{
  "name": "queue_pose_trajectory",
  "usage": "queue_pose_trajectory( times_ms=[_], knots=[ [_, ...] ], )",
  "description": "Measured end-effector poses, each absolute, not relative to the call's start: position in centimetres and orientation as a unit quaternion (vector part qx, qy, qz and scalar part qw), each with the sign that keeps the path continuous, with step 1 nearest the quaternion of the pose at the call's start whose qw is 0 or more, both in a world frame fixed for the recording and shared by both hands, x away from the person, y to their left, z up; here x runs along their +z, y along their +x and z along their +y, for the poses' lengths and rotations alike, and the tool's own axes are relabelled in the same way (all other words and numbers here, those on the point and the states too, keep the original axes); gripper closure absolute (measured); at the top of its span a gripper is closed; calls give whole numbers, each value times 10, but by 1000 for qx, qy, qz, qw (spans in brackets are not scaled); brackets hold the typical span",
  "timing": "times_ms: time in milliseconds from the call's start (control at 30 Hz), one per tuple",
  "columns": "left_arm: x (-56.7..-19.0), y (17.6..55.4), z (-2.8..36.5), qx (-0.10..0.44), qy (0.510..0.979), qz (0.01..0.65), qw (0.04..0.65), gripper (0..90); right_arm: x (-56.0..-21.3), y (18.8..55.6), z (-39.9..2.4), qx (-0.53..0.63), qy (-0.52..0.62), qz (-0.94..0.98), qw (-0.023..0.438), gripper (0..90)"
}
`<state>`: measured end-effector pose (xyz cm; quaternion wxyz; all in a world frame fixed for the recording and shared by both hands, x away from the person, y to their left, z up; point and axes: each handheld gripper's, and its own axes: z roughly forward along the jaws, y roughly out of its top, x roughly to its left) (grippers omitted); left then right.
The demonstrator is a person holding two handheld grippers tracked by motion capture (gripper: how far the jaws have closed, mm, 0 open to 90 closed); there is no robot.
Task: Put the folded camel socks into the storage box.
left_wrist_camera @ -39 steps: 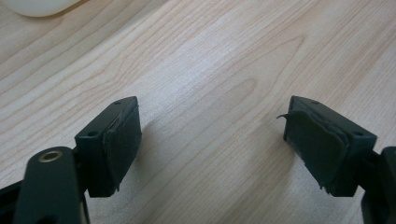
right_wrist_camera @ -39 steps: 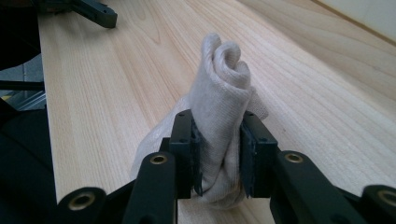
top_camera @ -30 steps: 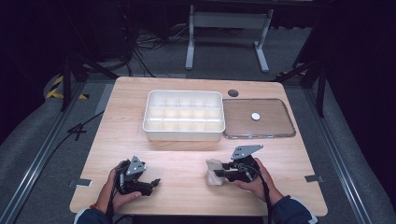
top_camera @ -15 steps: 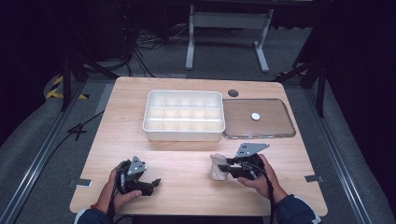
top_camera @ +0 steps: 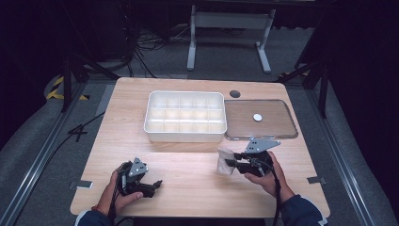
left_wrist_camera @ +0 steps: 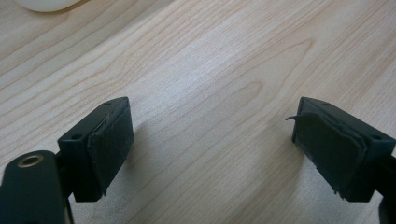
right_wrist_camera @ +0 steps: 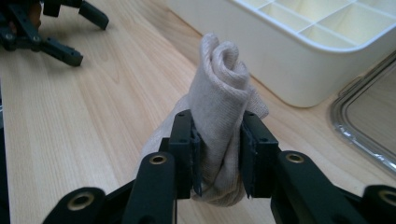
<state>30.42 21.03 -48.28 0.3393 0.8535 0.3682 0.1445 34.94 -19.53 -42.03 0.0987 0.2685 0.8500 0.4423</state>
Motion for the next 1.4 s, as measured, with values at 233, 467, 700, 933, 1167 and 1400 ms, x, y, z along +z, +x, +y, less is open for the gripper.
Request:
queue_pose_trajectory(
  times_ms=[233, 467, 700, 933, 1167, 1400],
  knots=[
    [-483, 304, 210, 145, 852, 371, 340, 124, -408, 354, -202, 455, 272, 840, 115, 695],
    [-483, 304, 209, 144, 852, 372, 339, 121, -398, 360, -204, 460, 273, 835, 129, 694],
    [-483, 304, 208, 145, 851, 374, 338, 114, -391, 366, -205, 461, 278, 830, 143, 694],
    [-483, 304, 208, 144, 851, 375, 338, 112, -383, 373, -204, 458, 278, 830, 156, 694],
    [-483, 305, 207, 143, 852, 375, 337, 107, -376, 381, -203, 456, 277, 828, 170, 694],
    [-483, 305, 207, 142, 852, 375, 336, 107, -372, 387, -201, 456, 279, 827, 174, 694]
  ],
)
